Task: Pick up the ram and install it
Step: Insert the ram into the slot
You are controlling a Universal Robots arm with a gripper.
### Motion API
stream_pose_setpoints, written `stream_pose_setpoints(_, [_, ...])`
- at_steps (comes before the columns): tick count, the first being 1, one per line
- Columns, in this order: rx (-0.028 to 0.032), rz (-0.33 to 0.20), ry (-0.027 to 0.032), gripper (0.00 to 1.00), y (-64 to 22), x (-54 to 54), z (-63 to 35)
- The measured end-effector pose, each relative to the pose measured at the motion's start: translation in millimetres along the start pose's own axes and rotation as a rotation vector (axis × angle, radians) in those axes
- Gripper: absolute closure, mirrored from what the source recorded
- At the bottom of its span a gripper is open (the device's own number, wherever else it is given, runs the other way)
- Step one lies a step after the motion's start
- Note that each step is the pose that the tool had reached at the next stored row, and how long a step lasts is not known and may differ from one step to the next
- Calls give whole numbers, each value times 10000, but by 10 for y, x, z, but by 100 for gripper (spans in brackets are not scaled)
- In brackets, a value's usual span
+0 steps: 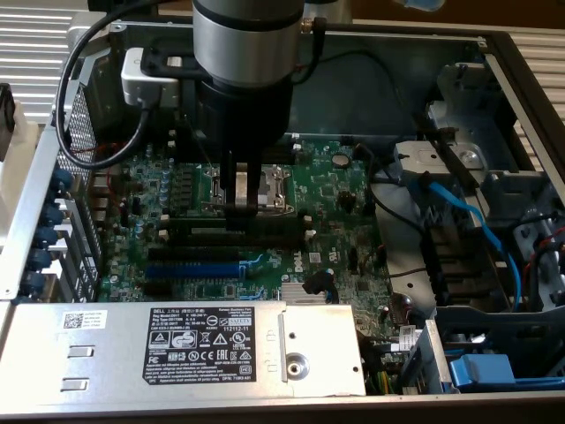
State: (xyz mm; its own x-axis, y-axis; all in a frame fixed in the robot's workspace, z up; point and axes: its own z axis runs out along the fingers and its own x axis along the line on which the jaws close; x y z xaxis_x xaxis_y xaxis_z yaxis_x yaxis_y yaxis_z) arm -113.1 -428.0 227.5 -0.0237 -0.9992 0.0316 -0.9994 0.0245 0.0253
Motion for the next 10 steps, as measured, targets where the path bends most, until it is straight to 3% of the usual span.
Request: stream_pose_setpoints(10, [1,1,36,87,0,-8,1])
